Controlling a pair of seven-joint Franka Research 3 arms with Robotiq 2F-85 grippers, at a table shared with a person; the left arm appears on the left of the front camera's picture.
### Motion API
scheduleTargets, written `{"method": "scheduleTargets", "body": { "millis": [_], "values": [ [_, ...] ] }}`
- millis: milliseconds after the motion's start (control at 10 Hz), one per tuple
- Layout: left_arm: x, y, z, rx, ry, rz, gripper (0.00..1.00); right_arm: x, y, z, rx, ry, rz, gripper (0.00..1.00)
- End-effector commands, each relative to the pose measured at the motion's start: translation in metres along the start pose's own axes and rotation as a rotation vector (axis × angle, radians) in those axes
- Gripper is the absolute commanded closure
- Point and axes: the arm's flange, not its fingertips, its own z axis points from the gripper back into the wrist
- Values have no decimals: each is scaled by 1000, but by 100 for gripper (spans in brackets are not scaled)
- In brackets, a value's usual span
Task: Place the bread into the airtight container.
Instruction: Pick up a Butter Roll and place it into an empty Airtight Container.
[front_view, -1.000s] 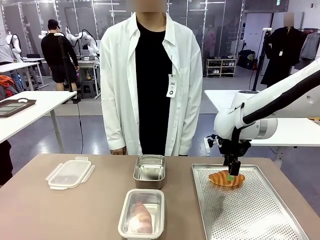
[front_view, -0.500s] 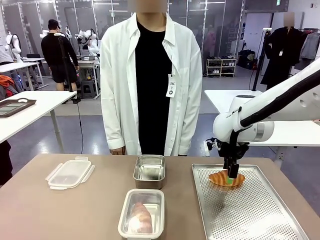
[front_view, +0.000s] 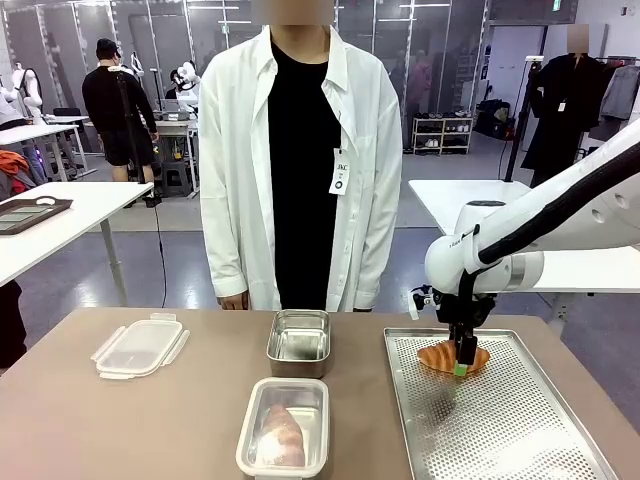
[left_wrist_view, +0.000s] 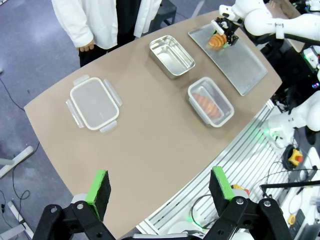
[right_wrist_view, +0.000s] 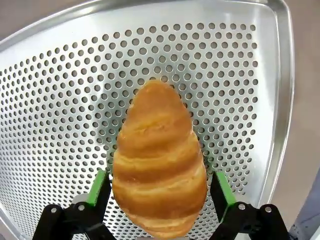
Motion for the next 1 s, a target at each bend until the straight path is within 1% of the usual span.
{"method": "scheduleTargets", "body": {
  "millis": [0, 100, 200, 300, 400, 500, 600, 800, 900],
  "values": [
    [0, -1, 1, -11, -2, -19, 0, 3, -6, 3, -9, 11, -28, 19],
    [0, -1, 1, -11, -2, -19, 0, 3, -5, 3, -11, 11, -29, 20],
    [0, -1, 1, -11, -2, -19, 0, 2, -4, 4, -12, 11, -30, 38],
    [0, -1, 1, -11, -2, -19, 0, 2, -4, 4, -12, 13, -30, 40],
    [0, -1, 1, -11, -2, -19, 0, 1, -4, 6, -13, 13, -33, 58],
    [0, -1, 1, -11, -2, -19, 0, -1, -2, 14, -1, 5, -21, 58],
    [0, -1, 1, -11, -2, -19, 0, 0, 3, 33, 10, 14, -24, 58],
    [0, -1, 1, -11, -2, -19, 0, 6, 15, 80, 2, 16, -60, 58],
    [0, -1, 1, -11, -2, -19, 0, 11, 24, 107, 2, -12, -86, 58]
  ]
}}
